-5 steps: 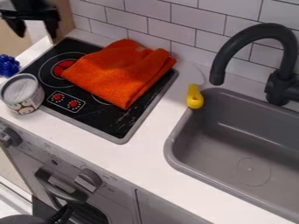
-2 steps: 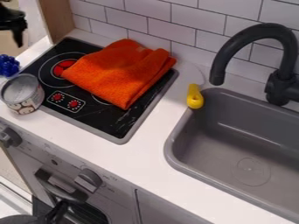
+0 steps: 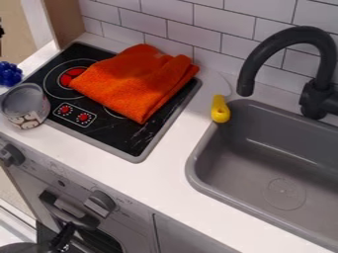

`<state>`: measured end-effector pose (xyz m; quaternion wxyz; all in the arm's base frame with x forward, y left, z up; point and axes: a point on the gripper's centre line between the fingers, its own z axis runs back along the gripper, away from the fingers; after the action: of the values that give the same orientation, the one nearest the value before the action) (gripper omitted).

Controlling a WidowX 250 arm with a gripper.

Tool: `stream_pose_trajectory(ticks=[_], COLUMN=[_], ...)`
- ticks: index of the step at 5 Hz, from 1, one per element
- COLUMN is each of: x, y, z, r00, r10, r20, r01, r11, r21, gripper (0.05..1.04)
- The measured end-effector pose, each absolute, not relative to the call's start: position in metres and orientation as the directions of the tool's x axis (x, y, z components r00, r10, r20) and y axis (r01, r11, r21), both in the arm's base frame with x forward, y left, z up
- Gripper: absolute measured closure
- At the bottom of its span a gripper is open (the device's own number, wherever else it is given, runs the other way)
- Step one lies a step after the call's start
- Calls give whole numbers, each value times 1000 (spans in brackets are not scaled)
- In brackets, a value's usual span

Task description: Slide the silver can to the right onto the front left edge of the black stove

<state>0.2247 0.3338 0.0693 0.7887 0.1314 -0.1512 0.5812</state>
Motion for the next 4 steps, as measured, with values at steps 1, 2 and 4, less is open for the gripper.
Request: stream_pose_trajectory(ticks=[1,2,4], x=[213,208,207], y=[328,325,308], z=[58,49,33], r00=[145,51,-96], r10=[914,926,936], r20=[379,373,340], r01=[-989,-998,-992], r11=[147,61,-60], r21=[24,-16,-113], gripper=[87,87,87])
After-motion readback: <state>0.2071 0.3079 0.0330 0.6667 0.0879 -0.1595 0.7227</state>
